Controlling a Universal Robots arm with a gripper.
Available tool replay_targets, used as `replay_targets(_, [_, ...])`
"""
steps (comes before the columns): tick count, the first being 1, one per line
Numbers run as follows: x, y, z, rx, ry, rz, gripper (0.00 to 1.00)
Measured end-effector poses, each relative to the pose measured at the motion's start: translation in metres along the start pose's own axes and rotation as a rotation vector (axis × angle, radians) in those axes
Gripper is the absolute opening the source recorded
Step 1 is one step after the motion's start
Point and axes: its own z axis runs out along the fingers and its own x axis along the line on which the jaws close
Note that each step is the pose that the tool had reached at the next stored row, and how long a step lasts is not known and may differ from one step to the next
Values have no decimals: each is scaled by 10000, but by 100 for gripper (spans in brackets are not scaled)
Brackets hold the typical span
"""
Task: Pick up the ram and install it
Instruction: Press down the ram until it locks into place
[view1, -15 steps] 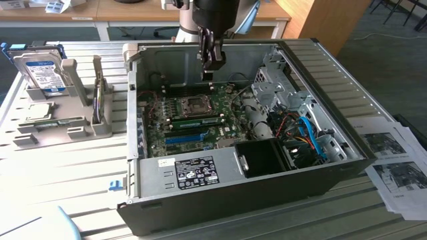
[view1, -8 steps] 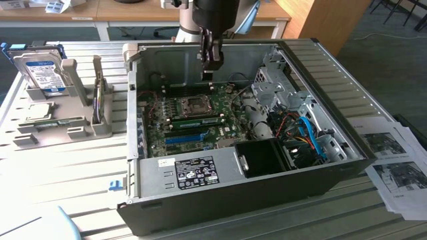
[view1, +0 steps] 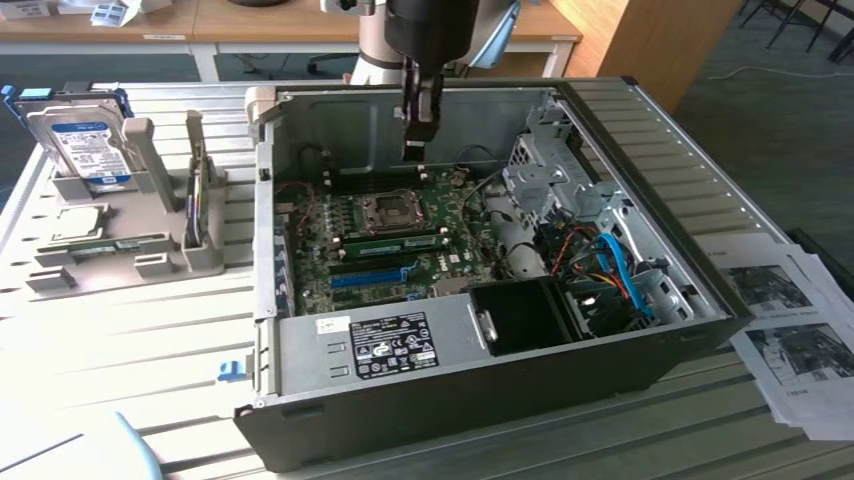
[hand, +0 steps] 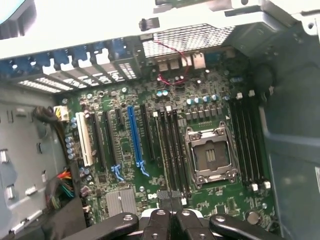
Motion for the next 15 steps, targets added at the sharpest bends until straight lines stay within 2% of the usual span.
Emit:
replay_targets(13, [0, 0, 7, -8, -15, 1786, 9])
replay_targets(14, [0, 0, 8, -10, -18, 2009, 9])
replay_targets(15, [0, 0, 11, -12, -22, 2563, 9])
